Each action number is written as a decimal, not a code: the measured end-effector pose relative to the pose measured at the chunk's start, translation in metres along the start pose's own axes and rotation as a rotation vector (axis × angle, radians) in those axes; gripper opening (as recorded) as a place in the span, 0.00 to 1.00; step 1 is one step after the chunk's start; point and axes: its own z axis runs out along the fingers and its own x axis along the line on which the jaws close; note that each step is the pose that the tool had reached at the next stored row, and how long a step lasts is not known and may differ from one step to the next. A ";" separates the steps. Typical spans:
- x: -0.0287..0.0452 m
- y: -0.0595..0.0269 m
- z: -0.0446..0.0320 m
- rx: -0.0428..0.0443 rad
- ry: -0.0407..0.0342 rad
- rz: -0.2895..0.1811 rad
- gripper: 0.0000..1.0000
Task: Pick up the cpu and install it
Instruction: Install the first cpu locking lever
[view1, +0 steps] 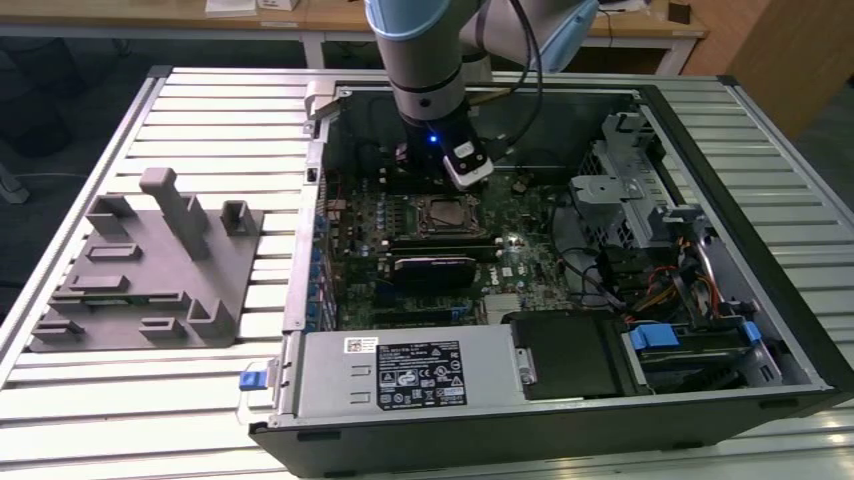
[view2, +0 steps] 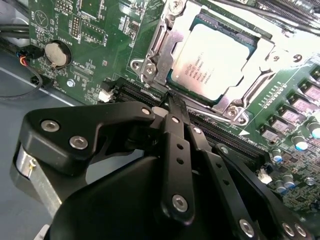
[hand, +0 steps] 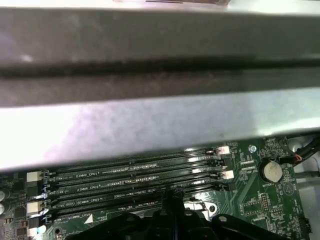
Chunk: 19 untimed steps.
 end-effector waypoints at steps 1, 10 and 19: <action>-0.0003 0.0003 -0.0013 -0.0008 0.0000 0.000 0.11; 0.0000 0.0009 -0.0050 -0.0114 -0.0004 0.015 0.11; 0.0023 0.0004 -0.0041 -0.0047 -0.0090 0.072 0.11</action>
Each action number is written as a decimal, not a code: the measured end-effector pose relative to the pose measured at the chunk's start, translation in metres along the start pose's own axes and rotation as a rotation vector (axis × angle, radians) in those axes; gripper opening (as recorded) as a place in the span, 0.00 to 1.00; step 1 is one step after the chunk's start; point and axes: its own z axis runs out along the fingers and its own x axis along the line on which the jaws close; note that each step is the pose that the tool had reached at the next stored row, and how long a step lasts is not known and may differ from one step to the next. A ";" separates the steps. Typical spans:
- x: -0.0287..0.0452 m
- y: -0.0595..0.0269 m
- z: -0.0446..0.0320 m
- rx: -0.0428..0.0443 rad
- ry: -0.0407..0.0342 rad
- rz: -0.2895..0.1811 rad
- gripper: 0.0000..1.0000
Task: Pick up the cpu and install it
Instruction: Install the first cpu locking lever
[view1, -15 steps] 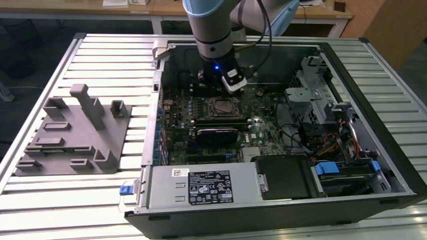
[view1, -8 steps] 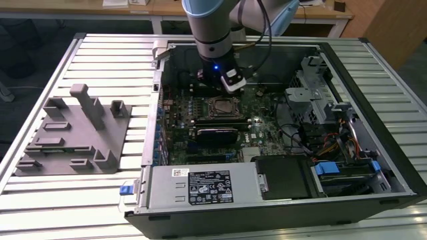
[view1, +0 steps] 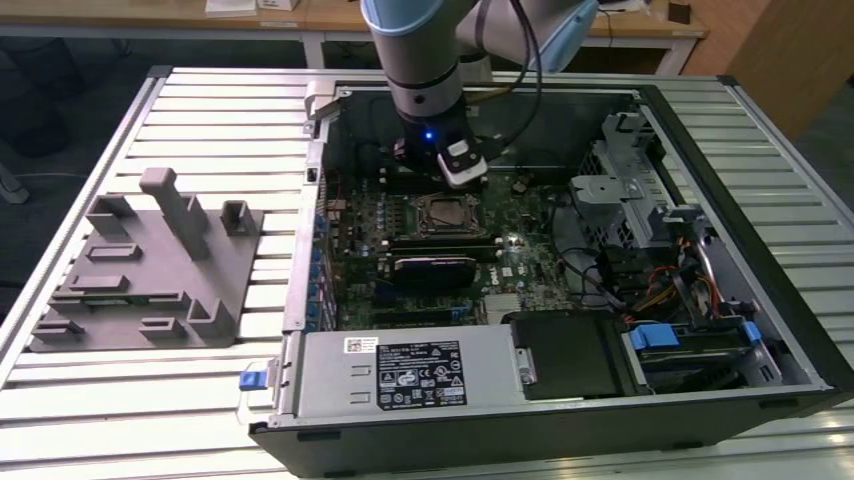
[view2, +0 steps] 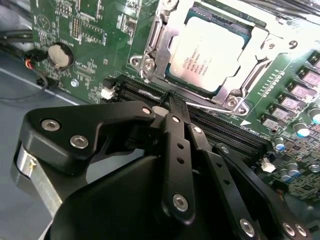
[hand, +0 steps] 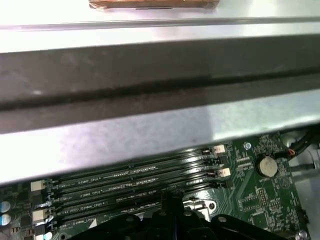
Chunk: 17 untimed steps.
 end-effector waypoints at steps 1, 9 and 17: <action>0.0002 -0.0001 0.0002 0.0020 -0.0014 0.009 0.11; 0.0013 -0.0001 0.0015 0.0140 0.0029 0.059 0.11; 0.0008 0.0007 -0.0005 0.0119 0.0047 0.068 0.11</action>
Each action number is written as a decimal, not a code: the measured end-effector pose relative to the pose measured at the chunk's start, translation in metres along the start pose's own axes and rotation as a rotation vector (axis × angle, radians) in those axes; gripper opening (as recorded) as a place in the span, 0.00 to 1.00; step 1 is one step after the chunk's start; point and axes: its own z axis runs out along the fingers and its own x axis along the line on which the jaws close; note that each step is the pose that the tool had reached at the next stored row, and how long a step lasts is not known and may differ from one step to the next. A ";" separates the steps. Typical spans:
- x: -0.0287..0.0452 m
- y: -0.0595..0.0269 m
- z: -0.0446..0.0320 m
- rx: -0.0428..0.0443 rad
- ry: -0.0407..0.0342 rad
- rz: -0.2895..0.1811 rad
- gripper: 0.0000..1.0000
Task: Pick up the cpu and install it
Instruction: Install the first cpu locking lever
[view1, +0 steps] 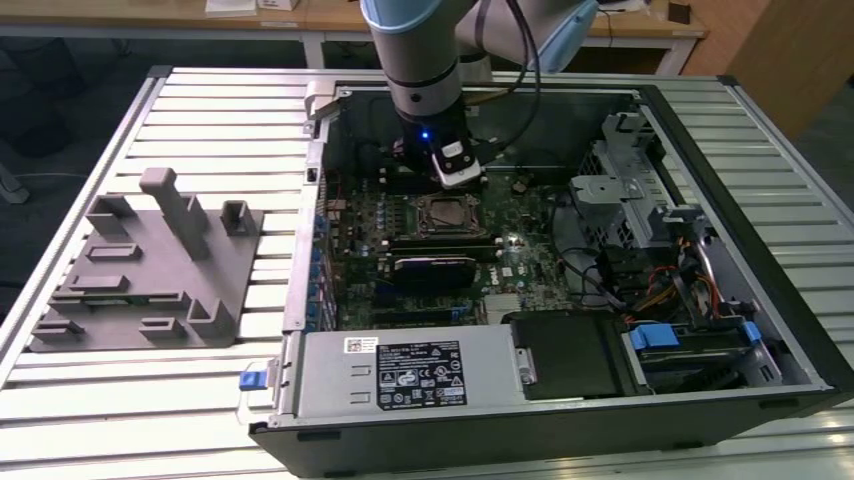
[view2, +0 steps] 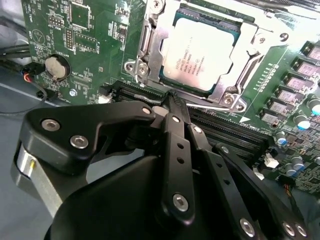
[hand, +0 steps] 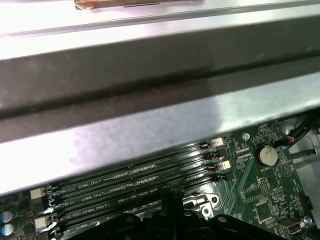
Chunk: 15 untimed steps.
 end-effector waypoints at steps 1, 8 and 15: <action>0.0000 0.0000 -0.0001 -0.0026 0.0007 0.001 0.11; 0.0001 0.0003 0.0003 -0.0227 0.0091 0.014 0.11; 0.0007 -0.0006 0.0038 -0.0217 0.0106 0.025 0.11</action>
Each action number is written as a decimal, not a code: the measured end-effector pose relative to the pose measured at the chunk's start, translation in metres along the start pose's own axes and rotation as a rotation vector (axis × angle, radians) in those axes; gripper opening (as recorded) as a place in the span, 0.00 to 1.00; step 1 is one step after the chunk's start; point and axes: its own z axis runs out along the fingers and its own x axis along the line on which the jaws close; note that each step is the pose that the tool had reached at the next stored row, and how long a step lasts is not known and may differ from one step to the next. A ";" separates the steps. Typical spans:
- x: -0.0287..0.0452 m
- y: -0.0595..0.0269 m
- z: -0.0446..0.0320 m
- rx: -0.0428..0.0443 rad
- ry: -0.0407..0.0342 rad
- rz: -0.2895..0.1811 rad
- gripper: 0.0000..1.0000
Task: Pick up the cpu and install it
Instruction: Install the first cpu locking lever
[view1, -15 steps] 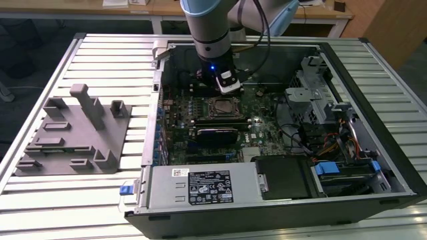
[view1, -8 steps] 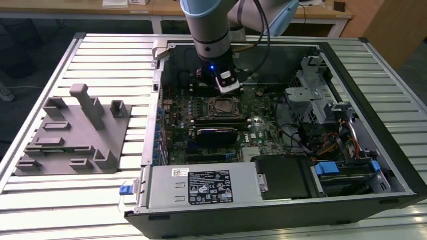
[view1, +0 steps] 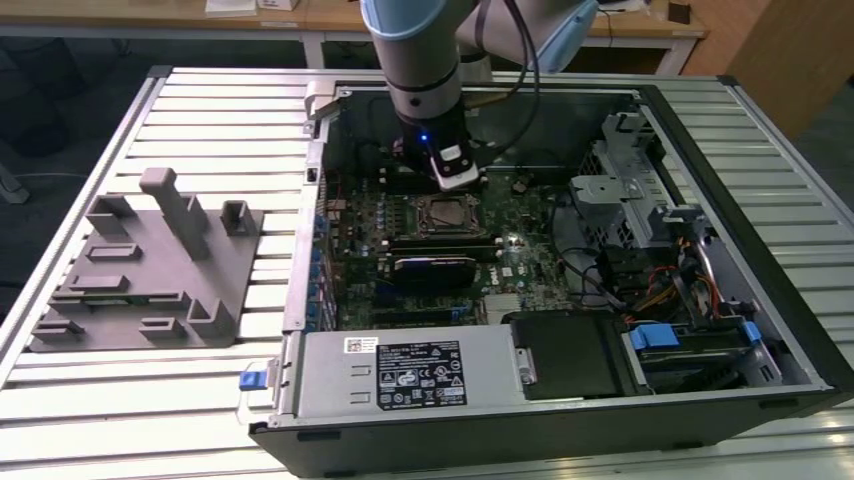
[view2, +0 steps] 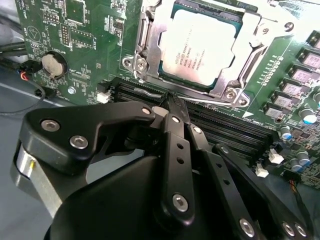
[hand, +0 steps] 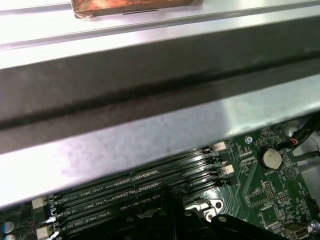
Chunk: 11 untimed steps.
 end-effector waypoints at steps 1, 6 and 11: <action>0.0000 -0.0001 0.0002 0.0001 0.0000 0.000 0.11; 0.0002 -0.0005 0.0011 0.0000 -0.0001 0.000 0.11; 0.0001 -0.0018 0.0025 0.0001 -0.0002 0.001 0.11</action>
